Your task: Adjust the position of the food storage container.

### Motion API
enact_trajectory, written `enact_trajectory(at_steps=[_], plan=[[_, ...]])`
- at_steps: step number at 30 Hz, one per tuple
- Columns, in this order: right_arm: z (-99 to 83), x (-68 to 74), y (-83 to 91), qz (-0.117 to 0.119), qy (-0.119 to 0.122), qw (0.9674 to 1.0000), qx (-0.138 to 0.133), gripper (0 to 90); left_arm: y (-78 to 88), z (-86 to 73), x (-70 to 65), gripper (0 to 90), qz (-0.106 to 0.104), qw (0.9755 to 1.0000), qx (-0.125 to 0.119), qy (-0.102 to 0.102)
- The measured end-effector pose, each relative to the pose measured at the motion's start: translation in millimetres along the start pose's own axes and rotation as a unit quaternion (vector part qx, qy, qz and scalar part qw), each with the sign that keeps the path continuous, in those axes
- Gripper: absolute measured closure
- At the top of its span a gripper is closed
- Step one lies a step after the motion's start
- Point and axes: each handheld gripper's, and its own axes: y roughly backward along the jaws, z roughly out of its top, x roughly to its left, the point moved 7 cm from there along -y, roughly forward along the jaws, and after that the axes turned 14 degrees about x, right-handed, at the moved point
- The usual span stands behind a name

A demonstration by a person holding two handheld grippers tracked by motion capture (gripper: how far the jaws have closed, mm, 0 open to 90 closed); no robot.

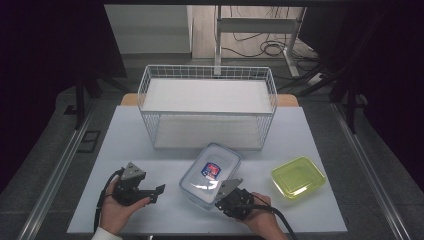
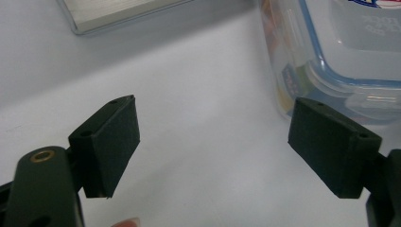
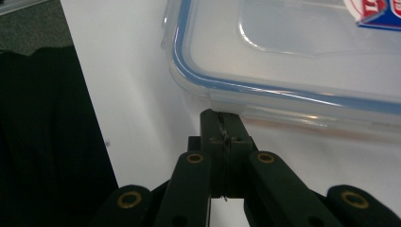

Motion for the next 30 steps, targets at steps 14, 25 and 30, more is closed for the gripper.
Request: enact_trajectory(at_steps=[14, 25, 30], plan=[[52.4, 15.1, -26.6, 0.003, 0.008, 0.9999, -0.011, 89.1, 4.0, -3.4, 13.7, 17.1, 0.001, 0.9998, -0.003, 0.017], [58.4, 20.6, -18.9, 0.014, 0.004, 0.9996, -0.025, 89.2, 5.5, -4.0, 16.8, 17.1, 0.0, 0.9997, -0.005, 0.023], [66.6, 1.9, 24.4, -0.002, -0.012, 0.9974, -0.071, 89.2, 4.7, -4.2, 17.7, 17.1, 0.0, 0.9997, -0.003, 0.024]])
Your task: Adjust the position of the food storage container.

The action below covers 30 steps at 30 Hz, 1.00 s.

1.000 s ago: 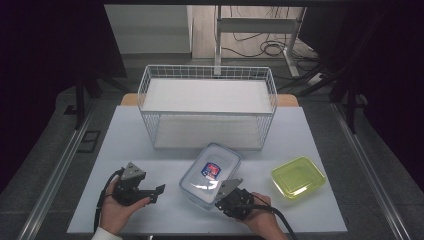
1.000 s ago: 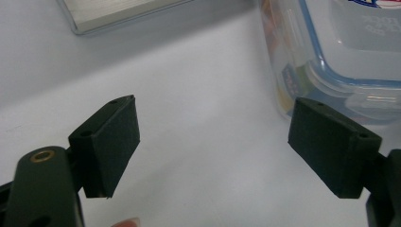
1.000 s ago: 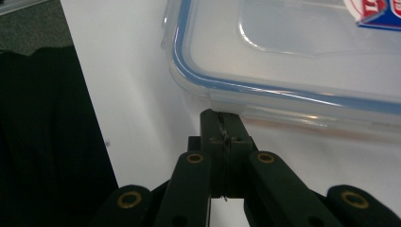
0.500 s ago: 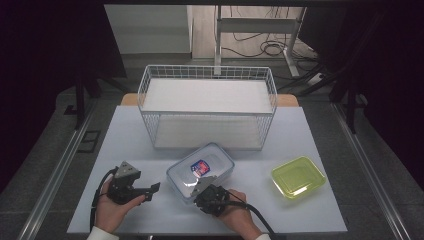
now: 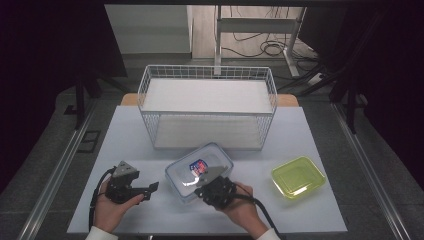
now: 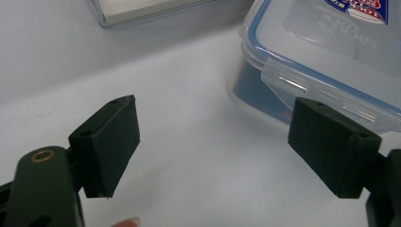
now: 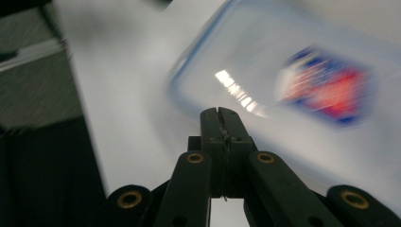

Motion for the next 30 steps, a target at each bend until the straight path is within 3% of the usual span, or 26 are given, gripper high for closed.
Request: enact_trajectory(at_steps=[2, 3, 4, 5, 7, 8, 10, 12, 18, 23, 30], plan=[[3.9, -5.9, 5.7, -0.006, -0.005, 1.0, -0.004, 89.2, -0.1, 0.5, -0.5, 17.1, -0.001, 1.0, 0.0, 0.0], [9.4, -13.9, 12.5, -0.011, -0.012, 0.9998, -0.008, 89.2, -0.5, 1.2, -1.2, 17.1, -0.001, 1.0, -0.002, 0.0], [24.1, -34.1, 21.1, -0.025, -0.029, 0.9992, -0.013, 89.2, -1.2, 1.7, -1.7, 17.1, -0.001, 1.0, -0.001, -0.002], [24.1, -34.1, 21.1, -0.025, -0.029, 0.9992, -0.013, 89.2, -1.2, 1.7, -1.7, 17.1, -0.001, 1.0, -0.001, -0.002], [35.7, -51.2, 22.0, -0.042, -0.04, 0.9982, -0.014, 89.2, -2.1, 1.6, -2.0, 17.1, -0.002, 1.0, 0.0, -0.004], [49.4, -71.0, 16.7, -0.061, -0.046, 0.997, -0.013, 89.2, -2.3, 1.4, -1.7, 17.1, -0.002, 1.0, 0.001, -0.005], [53.4, -77.5, 13.4, -0.069, -0.047, 0.9964, -0.011, 89.2, -2.3, 1.0, -0.7, 17.1, -0.003, 1.0, 0.001, -0.005], [66.8, -99.1, -1.0, -0.087, -0.058, 0.9945, -0.009, 89.3, -1.8, -0.1, 1.1, 17.1, -0.004, 1.0, 0.002, -0.005], [77.8, -121.4, -20.6, -0.126, -0.044, 0.991, 0.014, 89.3, -1.5, -2.1, 2.9, 17.1, -0.005, 1.0, 0.003, -0.004], [78.2, -135.4, -35.9, -0.128, -0.037, 0.9904, 0.036, 89.2, -2.4, -1.7, 2.8, 17.1, -0.006, 1.0, 0.004, -0.005], [73.3, -140.7, -56.3, -0.129, -0.021, 0.9886, 0.074, 89.3, -4.1, -0.9, 4.0, 17.1, -0.006, 1.0, 0.006, -0.005]])
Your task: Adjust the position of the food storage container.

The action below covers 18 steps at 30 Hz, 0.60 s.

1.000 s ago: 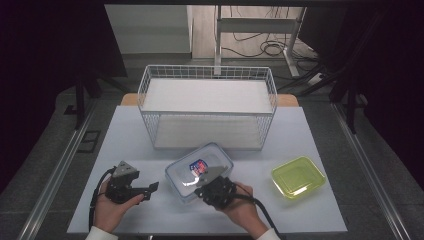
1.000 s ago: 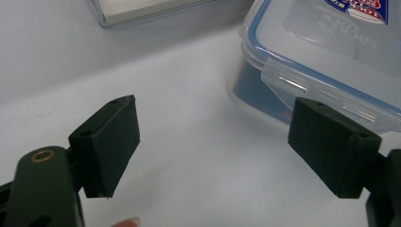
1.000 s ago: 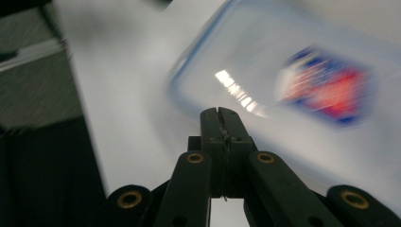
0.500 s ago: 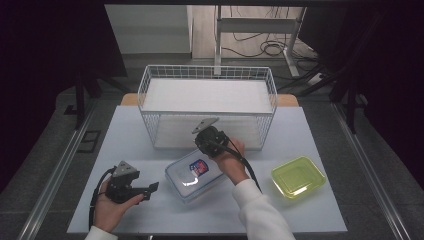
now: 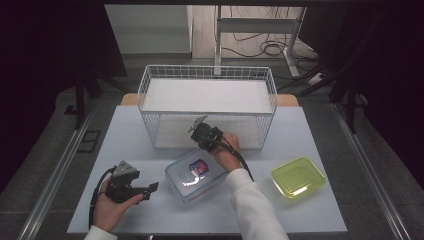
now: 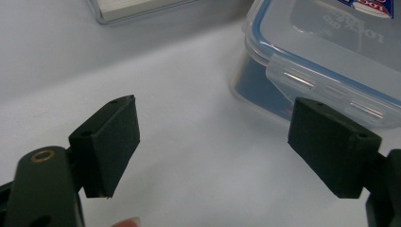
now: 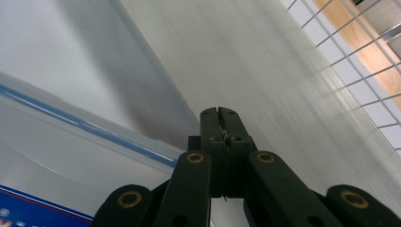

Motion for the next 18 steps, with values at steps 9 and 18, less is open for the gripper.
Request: enact_trajectory(at_steps=[9, 18], plan=[[-7.5, -1.5, -0.6, 0.0, -0.006, 0.9999, 0.015, 89.6, -0.5, -0.1, -0.3, 17.1, 0.001, 1.0, 0.0, -0.001], [-24.0, -3.7, 5.8, -0.001, -0.01, 0.9996, 0.026, 89.6, -1.9, -1.2, -1.0, 17.1, 0.001, 1.0, 0.004, 0.0]])
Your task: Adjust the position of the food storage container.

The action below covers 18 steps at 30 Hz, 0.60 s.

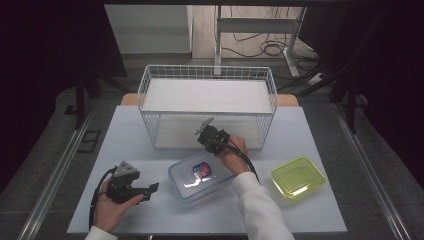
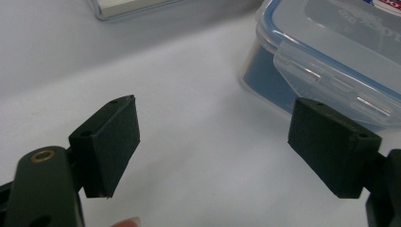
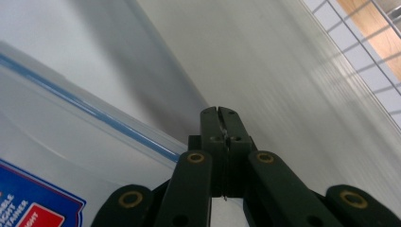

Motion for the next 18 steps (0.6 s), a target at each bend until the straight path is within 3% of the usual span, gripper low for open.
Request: enact_trajectory(at_steps=[7, 18], plan=[[-20.9, 0.3, 6.6, 0.002, -0.017, 0.9999, -0.002, 89.7, -0.8, 1.7, -1.6, 17.0, -0.002, 1.0, -0.001, 0.005], [-42.6, 2.7, 14.4, 0.004, -0.022, 0.9998, -0.002, 89.7, -2.7, 1.8, -3.7, 17.0, -0.002, 1.0, 0.002, 0.002]])
